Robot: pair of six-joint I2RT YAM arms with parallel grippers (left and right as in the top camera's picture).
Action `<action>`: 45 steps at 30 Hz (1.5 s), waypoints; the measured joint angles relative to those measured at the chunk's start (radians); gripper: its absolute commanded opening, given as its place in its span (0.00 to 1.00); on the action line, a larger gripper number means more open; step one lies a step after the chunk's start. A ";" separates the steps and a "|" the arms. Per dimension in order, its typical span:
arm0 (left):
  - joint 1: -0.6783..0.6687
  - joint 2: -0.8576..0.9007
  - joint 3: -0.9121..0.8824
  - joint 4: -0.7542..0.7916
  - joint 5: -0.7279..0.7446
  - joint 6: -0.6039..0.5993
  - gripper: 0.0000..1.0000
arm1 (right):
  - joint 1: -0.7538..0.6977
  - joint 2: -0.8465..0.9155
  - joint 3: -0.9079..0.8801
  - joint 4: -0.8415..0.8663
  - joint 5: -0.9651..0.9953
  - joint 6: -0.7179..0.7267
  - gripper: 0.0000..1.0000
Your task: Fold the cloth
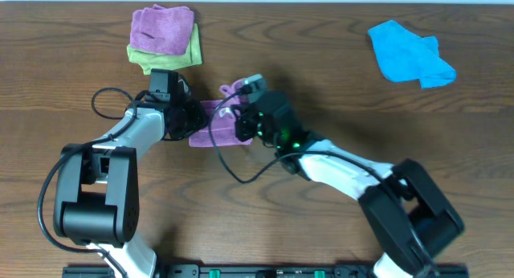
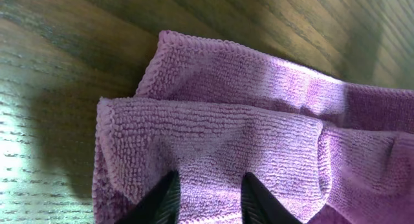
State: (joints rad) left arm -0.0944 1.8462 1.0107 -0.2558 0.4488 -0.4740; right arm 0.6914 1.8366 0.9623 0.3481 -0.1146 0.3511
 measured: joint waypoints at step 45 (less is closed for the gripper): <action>0.178 -0.036 0.247 -0.240 -0.064 0.135 0.30 | 0.087 0.198 0.219 -0.114 -0.027 -0.107 0.01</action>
State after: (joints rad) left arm 0.0837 1.8099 1.2579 -0.4961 0.3847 -0.3386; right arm 0.7784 2.0342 1.1816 0.2344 -0.1421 0.2443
